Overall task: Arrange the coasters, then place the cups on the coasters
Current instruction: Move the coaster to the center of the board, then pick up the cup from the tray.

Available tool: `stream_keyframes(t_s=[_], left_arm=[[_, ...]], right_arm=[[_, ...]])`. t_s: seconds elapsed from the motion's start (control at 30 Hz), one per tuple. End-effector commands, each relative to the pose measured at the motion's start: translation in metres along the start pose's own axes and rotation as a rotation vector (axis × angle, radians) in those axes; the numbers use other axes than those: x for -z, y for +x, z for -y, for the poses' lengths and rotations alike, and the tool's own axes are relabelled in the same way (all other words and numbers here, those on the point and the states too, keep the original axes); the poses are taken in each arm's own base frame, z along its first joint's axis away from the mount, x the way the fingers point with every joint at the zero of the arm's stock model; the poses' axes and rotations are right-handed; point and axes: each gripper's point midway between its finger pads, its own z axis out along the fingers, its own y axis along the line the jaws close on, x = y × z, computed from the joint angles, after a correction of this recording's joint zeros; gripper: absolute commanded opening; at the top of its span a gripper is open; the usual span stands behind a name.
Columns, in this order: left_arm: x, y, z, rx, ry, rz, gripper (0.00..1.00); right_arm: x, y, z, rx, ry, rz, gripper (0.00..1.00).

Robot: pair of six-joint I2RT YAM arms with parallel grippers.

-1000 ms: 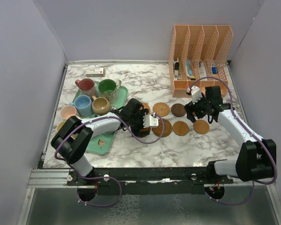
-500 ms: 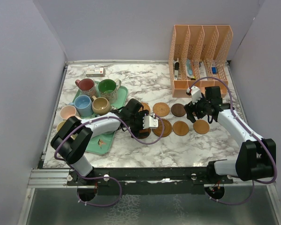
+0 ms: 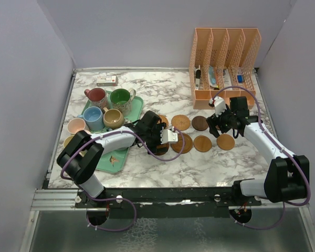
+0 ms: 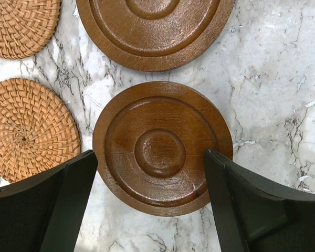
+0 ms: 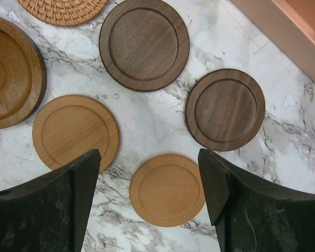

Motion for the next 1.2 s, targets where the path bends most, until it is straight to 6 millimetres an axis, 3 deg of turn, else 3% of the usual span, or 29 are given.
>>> stream_keyframes(t_s=[0.0,0.6,1.17], left_arm=[[0.003,0.011,0.000,0.004,-0.019,-0.049,0.86],[0.007,0.012,-0.008,0.006,-0.056,-0.049,0.86],[0.011,0.012,-0.011,0.007,-0.061,-0.038,0.86]], right_arm=[[-0.002,0.006,0.000,0.002,-0.003,-0.015,0.77],[-0.001,0.006,0.000,0.003,0.002,-0.015,0.77],[-0.007,0.019,0.005,-0.001,0.021,-0.070,0.76]])
